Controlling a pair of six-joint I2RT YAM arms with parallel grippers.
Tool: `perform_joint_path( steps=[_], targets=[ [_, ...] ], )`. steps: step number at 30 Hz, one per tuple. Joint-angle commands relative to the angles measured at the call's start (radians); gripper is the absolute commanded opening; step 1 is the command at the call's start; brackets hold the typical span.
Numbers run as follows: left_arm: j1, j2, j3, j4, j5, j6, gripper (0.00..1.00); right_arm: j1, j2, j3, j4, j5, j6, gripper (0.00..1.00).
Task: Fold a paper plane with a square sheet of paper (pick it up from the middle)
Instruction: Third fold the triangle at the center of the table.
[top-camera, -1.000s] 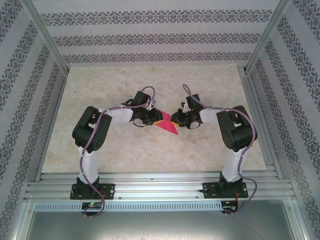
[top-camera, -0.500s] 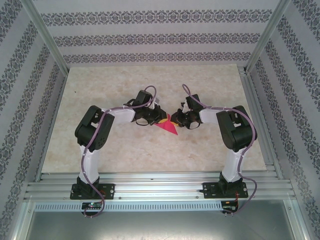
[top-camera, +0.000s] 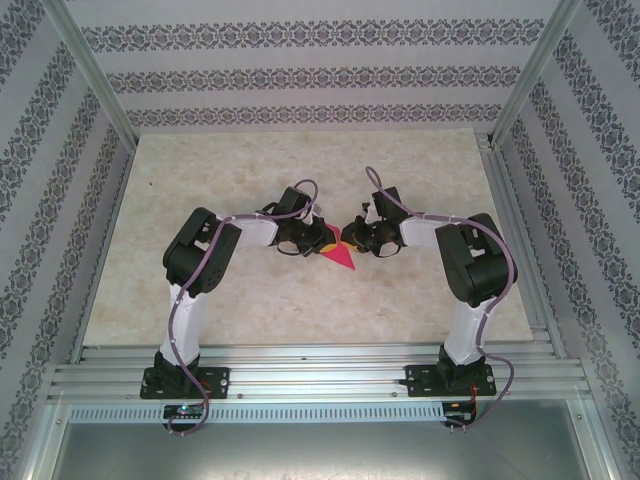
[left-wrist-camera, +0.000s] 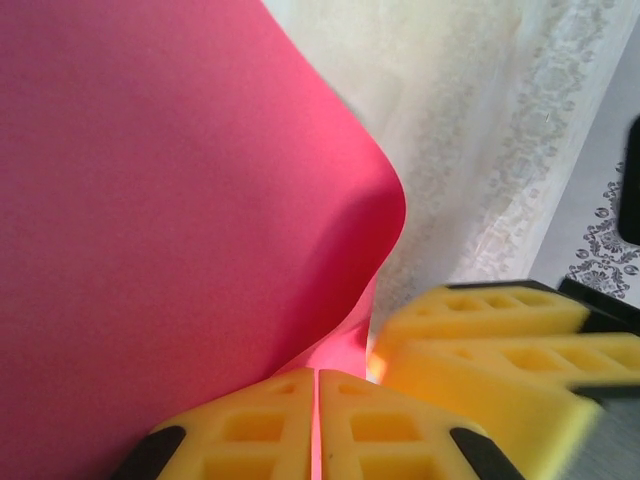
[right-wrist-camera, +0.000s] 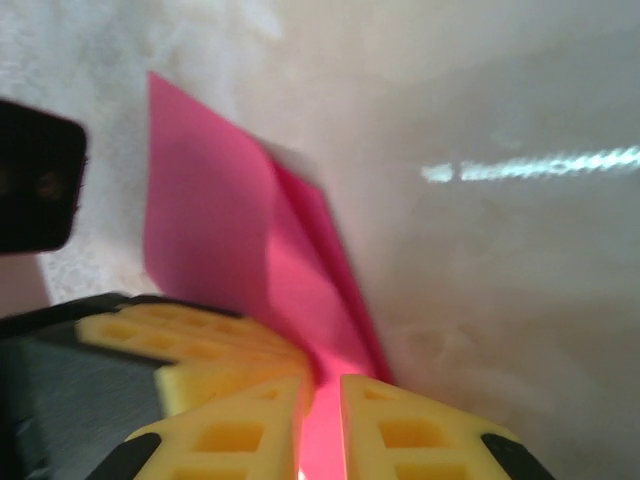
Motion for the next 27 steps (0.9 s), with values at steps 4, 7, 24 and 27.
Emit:
perform_joint_path(
  steps=[4,7,24,27],
  targets=[
    [-0.008,0.009,0.022,-0.081,-0.048,0.047,0.12,0.028,-0.079,-0.058,-0.008,-0.057,-0.028,0.17],
    [-0.008,0.011,0.026,-0.079,-0.043,0.046,0.12,0.023,-0.049,-0.075,0.002,-0.062,-0.028,0.17],
    [-0.008,0.016,0.026,-0.074,-0.039,0.048,0.12,0.016,-0.078,-0.19,0.103,-0.074,0.0,0.16],
    [-0.008,0.018,0.029,-0.078,-0.039,0.05,0.11,0.014,-0.118,-0.18,0.051,-0.045,-0.014,0.15]
  ],
)
